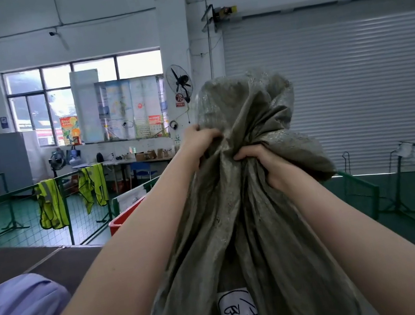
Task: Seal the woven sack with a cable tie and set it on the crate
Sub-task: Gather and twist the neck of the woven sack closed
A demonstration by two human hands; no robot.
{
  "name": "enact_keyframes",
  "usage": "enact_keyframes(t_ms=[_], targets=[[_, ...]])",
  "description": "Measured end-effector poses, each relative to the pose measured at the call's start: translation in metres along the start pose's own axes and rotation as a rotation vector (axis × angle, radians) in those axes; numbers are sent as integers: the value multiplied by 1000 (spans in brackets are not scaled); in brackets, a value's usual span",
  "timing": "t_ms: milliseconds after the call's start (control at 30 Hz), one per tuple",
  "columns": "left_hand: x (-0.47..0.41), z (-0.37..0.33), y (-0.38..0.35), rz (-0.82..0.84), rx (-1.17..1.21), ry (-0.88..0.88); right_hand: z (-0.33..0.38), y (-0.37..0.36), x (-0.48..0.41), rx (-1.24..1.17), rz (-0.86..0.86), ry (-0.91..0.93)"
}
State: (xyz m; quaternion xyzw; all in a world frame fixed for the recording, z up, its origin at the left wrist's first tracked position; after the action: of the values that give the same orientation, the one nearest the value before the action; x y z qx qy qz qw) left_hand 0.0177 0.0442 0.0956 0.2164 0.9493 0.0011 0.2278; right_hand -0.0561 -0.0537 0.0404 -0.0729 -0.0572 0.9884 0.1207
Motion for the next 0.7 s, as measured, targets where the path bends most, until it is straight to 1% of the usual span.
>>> enact_keyframes(t_ms=[67, 133, 200, 267, 333, 400, 467, 533, 600, 667, 700], targets=[[-2, -17, 3, -80, 46, -109, 2, 1, 3, 35, 23, -1], [-2, -35, -2, -60, -12, -217, 2, -1, 6, 19, 85, -9], [3, -50, -17, 37, -102, -285, -1, -9, 8, -18, 132, -26], [9, -56, -37, 206, -143, -301, -1, -15, 5, -37, 91, 35], [15, -54, -51, 370, -197, -282, 2, -12, 1, -35, -62, 136], [19, -51, -53, 468, -217, -273, -1, -5, -4, -28, -200, 160], [17, -48, -43, 459, -195, -274, -11, -3, -10, -84, -209, 100], [14, -46, -27, 403, -141, -266, -19, 0, -14, -185, -188, 38], [12, -36, -7, 363, -53, -188, -22, 2, -16, -245, -185, 27], [13, -13, 11, 424, -30, -59, -24, 3, -18, -290, -173, 26], [16, 2, 18, 490, -79, 10, -24, 2, -17, -311, -165, 27]])
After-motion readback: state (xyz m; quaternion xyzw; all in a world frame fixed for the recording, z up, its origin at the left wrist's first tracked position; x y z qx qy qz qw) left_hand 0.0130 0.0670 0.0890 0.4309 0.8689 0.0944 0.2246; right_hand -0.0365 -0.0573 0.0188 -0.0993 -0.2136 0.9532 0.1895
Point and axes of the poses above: each hand's wrist, its own x-axis away from the middle knuckle, its own y-axis out of the back of the hand, z = x × y, the point moved 7 cm from there along -x, towards the middle knuckle, and after that the axes turned 4 degrees about -y, right-handed, at the moved point
